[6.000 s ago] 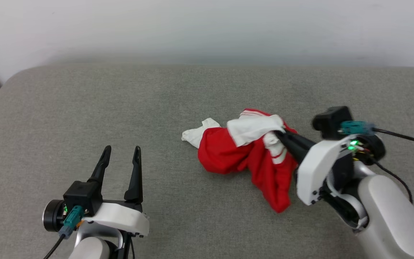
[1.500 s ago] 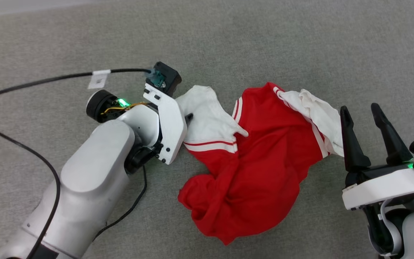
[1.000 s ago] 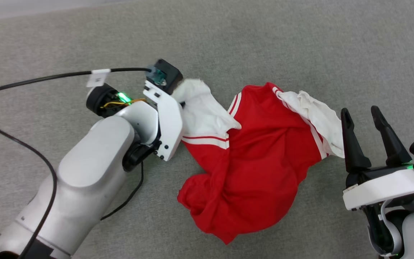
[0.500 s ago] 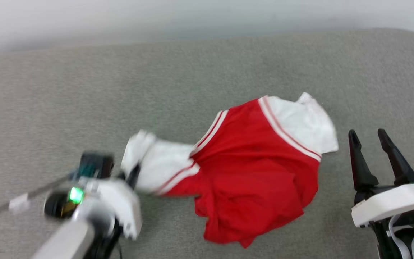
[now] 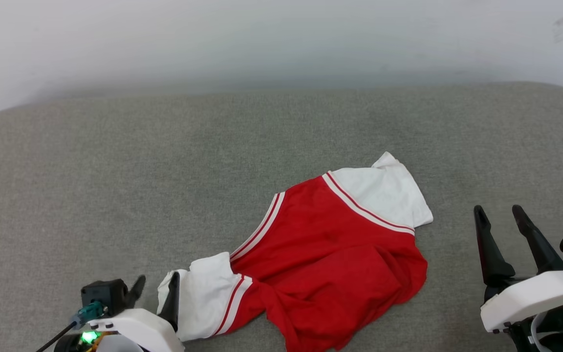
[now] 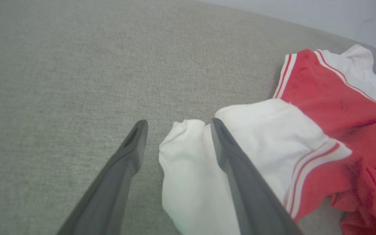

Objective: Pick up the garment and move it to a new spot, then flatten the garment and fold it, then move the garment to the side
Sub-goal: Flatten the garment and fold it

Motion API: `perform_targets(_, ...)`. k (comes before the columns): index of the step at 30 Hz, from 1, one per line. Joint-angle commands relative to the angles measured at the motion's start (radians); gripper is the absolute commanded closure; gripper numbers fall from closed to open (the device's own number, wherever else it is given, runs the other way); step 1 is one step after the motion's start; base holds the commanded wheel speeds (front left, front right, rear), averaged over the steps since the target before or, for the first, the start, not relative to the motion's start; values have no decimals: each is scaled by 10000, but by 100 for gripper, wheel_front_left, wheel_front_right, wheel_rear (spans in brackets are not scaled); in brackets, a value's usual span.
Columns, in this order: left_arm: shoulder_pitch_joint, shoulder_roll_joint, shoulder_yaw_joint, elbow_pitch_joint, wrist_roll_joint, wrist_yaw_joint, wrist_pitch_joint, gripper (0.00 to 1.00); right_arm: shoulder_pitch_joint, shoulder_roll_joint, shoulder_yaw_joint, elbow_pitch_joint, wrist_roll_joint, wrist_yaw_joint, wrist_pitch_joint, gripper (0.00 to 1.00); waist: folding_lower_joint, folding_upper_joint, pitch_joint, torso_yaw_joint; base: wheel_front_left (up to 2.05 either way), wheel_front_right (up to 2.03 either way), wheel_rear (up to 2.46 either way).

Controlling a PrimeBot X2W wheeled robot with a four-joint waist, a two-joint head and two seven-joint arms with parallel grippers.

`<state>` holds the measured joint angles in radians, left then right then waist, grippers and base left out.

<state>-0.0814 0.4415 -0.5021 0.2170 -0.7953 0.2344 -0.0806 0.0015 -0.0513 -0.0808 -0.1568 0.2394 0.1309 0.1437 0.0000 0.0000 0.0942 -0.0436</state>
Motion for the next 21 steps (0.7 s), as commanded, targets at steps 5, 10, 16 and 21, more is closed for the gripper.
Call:
perform_targets(5, -306, 237, 118, -535, 855, 545, -916, 0, 270, 19, -75, -81, 22, -3, 153, 0, 0, 0, -438, -81, 0, 0, 0)
perform_targets(10, -503, 640, 15, -972, 1177, 831, -458, 0, 309, 19, -129, -158, 45, -3, 244, 0, 0, 0, -485, -80, 0, 0, 0)
perform_targets(16, -1138, 1761, -554, -1347, 908, 257, 2249, 0, 119, 18, -100, -190, 60, -3, 291, 0, 0, 0, -155, -109, 0, 0, 0)
perform_targets(21, -1482, 2430, -891, -1536, 268, -186, 4531, 0, -121, 18, 94, -88, 127, -3, 164, 0, 0, 0, 390, -337, 0, 0, 0)
